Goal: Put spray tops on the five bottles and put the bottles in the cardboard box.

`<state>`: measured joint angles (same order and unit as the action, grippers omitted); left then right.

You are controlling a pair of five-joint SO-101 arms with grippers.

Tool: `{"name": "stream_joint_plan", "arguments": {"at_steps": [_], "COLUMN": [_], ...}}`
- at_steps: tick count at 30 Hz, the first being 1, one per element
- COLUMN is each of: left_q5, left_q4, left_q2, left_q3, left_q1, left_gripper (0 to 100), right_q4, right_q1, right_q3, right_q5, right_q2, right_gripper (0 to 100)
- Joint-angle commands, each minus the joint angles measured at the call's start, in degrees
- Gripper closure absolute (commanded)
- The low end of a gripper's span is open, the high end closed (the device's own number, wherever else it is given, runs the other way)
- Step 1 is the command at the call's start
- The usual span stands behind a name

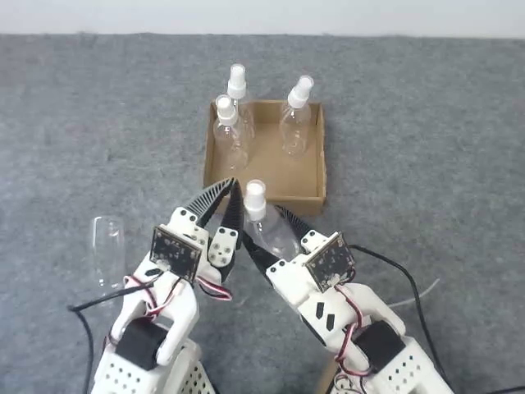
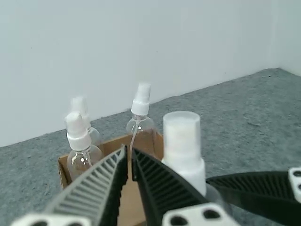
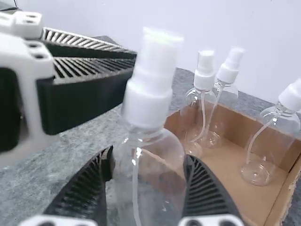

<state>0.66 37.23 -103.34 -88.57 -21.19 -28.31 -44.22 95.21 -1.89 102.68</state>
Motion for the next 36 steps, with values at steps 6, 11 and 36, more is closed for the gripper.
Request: {"name": "stream_joint_plan", "arguments": {"at_steps": [6,11,36], "left_q5": [-2.81,-7.30,-3.96], "left_q4": [3.16,6.42,11.08], "left_q2": [-0.97,-0.97,-1.05], "left_q3": [0.57,0.66,11.47], "left_q1": [-4.57,-9.67,6.07], "left_gripper": [98,98,99], "right_q4": [0.22,-0.13,-3.12], "right_q1": [-0.75,-0.75,3.30], "right_q3": [1.14,1.14,1.23], "right_q5": [-0.62,-0.62,-0.62], "right_q2": [1.36,1.36,1.27], "right_gripper": [98.2,98.2,99.2]}}
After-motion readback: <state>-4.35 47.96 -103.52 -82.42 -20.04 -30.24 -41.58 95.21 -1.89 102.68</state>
